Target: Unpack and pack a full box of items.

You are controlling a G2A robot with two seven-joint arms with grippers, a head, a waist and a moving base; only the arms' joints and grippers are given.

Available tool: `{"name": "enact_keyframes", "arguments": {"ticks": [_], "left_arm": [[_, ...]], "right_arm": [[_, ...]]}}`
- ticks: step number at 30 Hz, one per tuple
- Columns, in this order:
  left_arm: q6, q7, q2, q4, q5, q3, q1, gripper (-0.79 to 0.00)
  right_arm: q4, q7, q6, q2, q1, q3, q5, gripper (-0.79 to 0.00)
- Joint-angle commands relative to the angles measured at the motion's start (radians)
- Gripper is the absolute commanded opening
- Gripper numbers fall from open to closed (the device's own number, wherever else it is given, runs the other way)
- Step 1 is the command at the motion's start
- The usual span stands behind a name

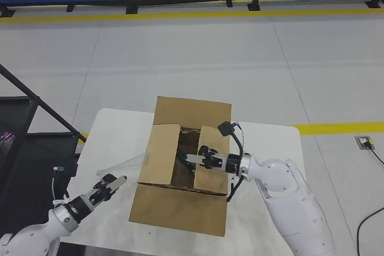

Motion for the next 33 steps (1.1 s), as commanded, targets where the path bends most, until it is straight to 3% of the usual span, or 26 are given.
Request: {"name": "enact_keyframes", "arguments": {"ticks": [1, 8, 14, 24, 33], "left_arm": [[-0.007, -0.106, 0.007, 0.022, -0.03, -0.014, 0.014, 0.0], [-0.015, -0.404, 0.032, 0.113, -0.09, -0.017, 0.011, 0.0], [-0.033, -0.518, 0.04, 0.174, -0.175, 0.049, -0.034, 0.0], [-0.066, -0.561, 0.048, 0.171, -0.407, 0.056, -0.056, 0.0], [-0.065, -0.534, 0.054, 0.126, -0.512, 0.052, -0.056, 0.0]], "right_arm": [[0.038, -0.016, -0.009, -0.002, 0.019, -0.017, -0.001, 0.0], [0.112, -0.058, -0.032, -0.003, 0.052, -0.048, 0.002, 0.0], [0.126, -0.109, -0.016, -0.002, 0.058, -0.068, -0.019, 0.0], [0.018, -0.219, -0.095, 0.018, -0.022, -0.027, -0.051, 0.0], [0.002, -0.225, -0.095, 0.021, -0.033, -0.021, -0.065, 0.0]]}}
